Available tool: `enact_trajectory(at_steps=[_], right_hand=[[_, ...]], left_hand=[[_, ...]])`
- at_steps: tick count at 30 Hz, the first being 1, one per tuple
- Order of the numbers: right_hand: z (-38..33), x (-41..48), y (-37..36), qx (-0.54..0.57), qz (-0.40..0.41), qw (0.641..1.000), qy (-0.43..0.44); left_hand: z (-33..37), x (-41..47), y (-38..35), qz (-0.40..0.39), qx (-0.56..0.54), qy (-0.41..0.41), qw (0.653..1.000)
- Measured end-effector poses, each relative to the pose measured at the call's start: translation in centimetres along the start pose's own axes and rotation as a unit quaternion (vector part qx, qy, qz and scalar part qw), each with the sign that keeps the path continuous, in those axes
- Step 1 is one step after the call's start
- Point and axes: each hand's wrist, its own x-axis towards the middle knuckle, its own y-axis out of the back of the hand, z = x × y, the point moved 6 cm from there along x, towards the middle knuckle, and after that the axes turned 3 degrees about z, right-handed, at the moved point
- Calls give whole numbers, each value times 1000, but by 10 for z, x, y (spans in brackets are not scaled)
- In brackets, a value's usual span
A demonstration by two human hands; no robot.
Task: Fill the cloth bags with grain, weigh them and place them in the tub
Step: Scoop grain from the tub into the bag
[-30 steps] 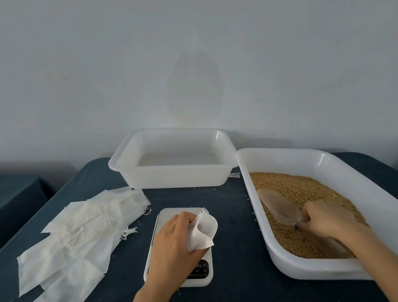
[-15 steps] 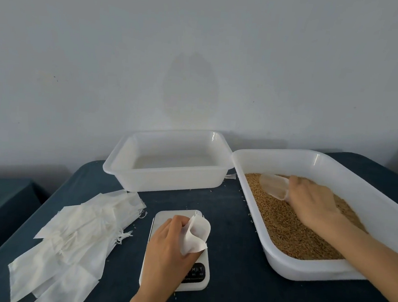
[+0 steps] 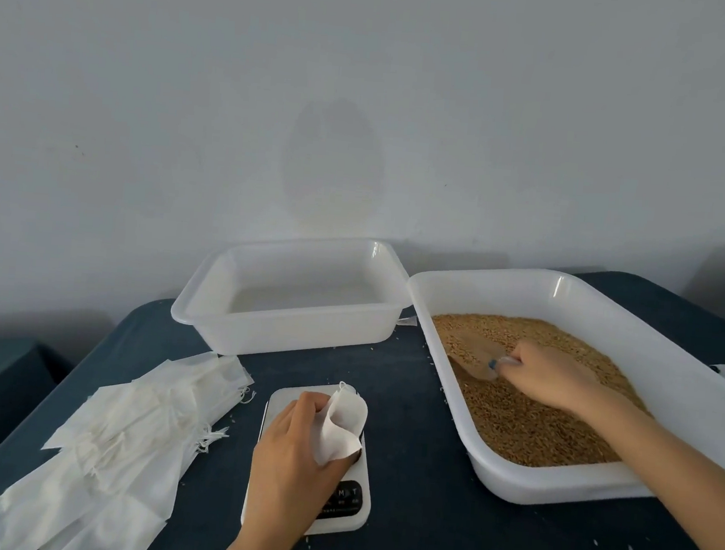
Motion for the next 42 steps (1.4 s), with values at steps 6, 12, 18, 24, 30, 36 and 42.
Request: enact_trajectory(at_steps=[6,12,18,24,30,36,42], right_hand=[[10,-4,7,42,-16,998,-34],[14,-5,24,-3,40,999,-35],[24,-2,29,0,46,998,-33],[1,-12,55,6,148,986,75],[-59,-44,63,107,77,965,226],[-94,-64,68,76,16,955,286],[-114,-70,83,-5,30,944,328]], left_hand=[[-4,2,-1,-8,4,15,1000],[-3,2,1,-17,3,30,999],[5,7,0,-52,-46,26,997],[10,17,3,-58,-128,51,989],[3,18,1,-85,-102,54,990],[2,16,3,-76,-83,46,992],[7,13,5,-104,-38,15,994]])
